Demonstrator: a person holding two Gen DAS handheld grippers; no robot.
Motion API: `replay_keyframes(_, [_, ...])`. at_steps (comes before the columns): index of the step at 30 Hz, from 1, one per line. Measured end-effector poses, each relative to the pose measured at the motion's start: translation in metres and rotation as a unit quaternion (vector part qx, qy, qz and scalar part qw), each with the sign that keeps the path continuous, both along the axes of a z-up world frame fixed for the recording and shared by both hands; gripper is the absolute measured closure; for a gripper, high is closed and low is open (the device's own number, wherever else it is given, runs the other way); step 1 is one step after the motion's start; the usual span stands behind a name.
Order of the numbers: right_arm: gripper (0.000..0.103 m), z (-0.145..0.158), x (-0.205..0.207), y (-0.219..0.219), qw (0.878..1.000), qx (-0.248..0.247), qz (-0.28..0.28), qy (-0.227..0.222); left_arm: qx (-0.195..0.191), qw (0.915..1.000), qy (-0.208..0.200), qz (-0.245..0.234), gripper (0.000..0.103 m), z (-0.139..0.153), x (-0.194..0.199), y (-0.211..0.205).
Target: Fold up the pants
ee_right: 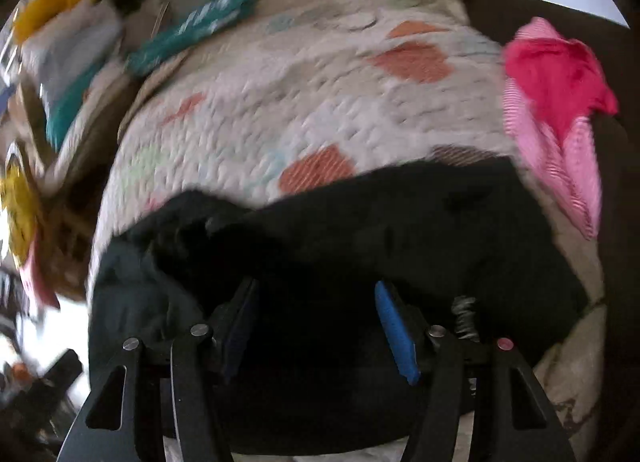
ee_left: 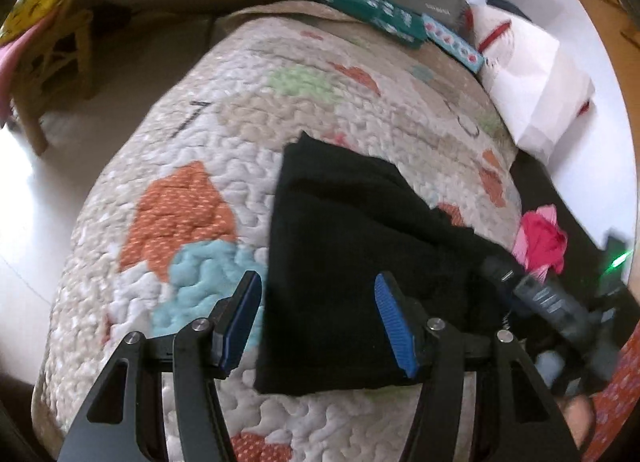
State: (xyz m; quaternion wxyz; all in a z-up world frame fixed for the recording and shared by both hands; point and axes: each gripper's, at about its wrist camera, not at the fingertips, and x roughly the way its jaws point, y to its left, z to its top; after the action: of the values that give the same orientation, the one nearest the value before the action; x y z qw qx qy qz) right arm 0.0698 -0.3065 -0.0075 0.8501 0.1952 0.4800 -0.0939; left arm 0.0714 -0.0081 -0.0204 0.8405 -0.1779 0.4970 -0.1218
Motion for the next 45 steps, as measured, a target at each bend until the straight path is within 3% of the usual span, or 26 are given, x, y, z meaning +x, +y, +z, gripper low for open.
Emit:
replay_keyframes(2, [0.038,0.016,-0.001,-0.003,0.999,0.007,-0.004,-0.035,0.006,0.9999,0.012,-0.008,0.045,-0.012,0.001,-0.003])
replay_keyframes(6, [0.038,0.035,0.008,0.025,0.993,0.069,0.056,-0.079,-0.016,0.9992,0.035,-0.002,0.045,-0.036,0.001,0.009])
replay_keyframes(9, [0.038,0.023,0.017,0.049,0.984,0.132,0.102,-0.069,-0.017,0.9994,0.029,-0.010,0.045,-0.035,0.000,0.009])
replay_keyframes(11, [0.038,0.003,0.022,0.059,0.984,0.136,0.109,-0.041,-0.016,0.9995,0.026,-0.013,0.045,-0.036,-0.001,0.008])
replay_keyframes(13, [0.038,-0.022,0.024,0.058,0.988,0.124,0.089,-0.003,-0.018,0.9995,0.025,-0.013,0.044,-0.037,-0.001,0.009])
replay_keyframes(15, [0.039,-0.035,0.021,0.049,0.988,0.140,0.071,-0.009,-0.022,0.9994,0.025,-0.011,0.044,-0.036,-0.001,0.010])
replay_keyframes(20, [0.038,-0.004,0.008,0.028,0.991,0.119,0.057,-0.037,-0.053,0.9979,0.037,-0.001,0.044,-0.034,-0.002,0.019])
replay_keyframes(24, [0.038,0.025,-0.020,-0.009,0.994,0.076,0.007,-0.071,-0.076,0.9963,0.039,0.008,0.044,-0.029,-0.002,0.025])
replay_keyframes(29, [0.038,0.025,-0.074,-0.060,0.990,0.057,-0.104,-0.077,-0.044,0.9988,-0.012,-0.016,0.044,0.004,-0.004,0.017])
replay_keyframes(33, [0.038,0.014,-0.101,-0.077,0.982,0.067,-0.164,-0.060,-0.020,0.9962,-0.049,-0.070,0.044,0.038,0.002,-0.018])
replay_keyframes(36, [0.038,0.004,-0.101,-0.080,0.981,0.088,-0.165,-0.055,0.000,0.9901,-0.040,-0.134,0.044,0.053,0.016,-0.065])
replay_keyframes(41, [0.037,-0.015,-0.102,-0.074,0.978,0.124,-0.159,-0.052,0.001,0.9712,-0.013,-0.238,0.043,0.056,0.042,-0.156])
replay_keyframes(45, [0.037,-0.020,-0.106,-0.079,0.973,0.141,-0.171,-0.067,0.034,0.9541,-0.009,-0.298,0.043,0.042,0.052,-0.223])
